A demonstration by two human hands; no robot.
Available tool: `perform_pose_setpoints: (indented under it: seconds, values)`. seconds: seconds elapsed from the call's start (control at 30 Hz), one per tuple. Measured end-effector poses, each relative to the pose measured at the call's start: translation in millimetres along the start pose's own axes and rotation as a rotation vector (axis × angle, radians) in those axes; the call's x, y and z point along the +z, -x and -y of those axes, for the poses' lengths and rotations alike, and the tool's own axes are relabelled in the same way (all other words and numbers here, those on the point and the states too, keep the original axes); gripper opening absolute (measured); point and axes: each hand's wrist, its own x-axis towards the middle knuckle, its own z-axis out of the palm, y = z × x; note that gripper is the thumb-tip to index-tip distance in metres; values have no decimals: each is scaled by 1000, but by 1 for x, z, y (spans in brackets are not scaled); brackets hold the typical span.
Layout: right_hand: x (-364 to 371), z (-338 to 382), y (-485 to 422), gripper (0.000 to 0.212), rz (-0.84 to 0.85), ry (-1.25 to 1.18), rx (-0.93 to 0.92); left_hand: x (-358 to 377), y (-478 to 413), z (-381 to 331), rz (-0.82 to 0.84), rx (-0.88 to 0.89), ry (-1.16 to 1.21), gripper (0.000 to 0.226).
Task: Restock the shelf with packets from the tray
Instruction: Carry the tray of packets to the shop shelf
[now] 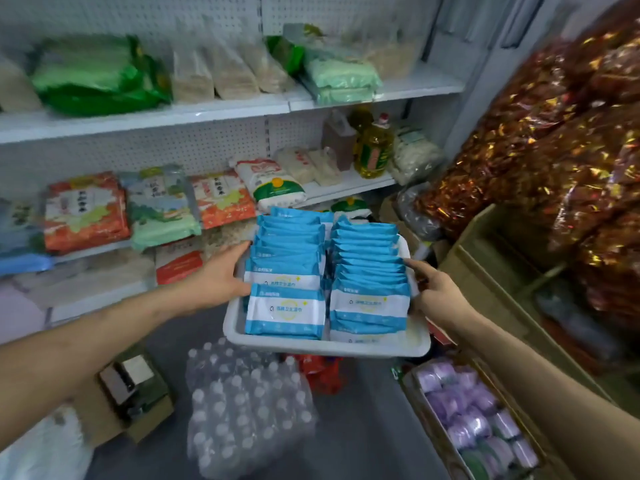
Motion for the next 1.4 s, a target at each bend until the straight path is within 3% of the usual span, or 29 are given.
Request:
perform_pose_setpoints:
  seconds: [0.17, 0.4, 0.63, 0.8, 1.07, 1.4]
  values:
    - [-105, 2, 39, 77, -133, 9, 31, 14, -40, -106, 151, 112, 27, 95]
    - [-255, -46, 112, 88, -280, -37, 82, 93, -81, -257, 358, 207, 32, 104]
    - [-380, -112, 204, 94, -475, -39, 191, 202, -97, -402, 501, 288, 6, 111]
    - [-443, -146, 288, 86, -660, -92, 280, 279, -96, -507, 672, 402, -15, 108]
    - [-490, -202, 423, 81, -1063, -193, 445, 413, -84, -662, 1005, 646, -3, 102]
    - [-457, -226, 556, 76, -1509, -278, 721, 572, 6, -802, 1368, 922, -106, 103]
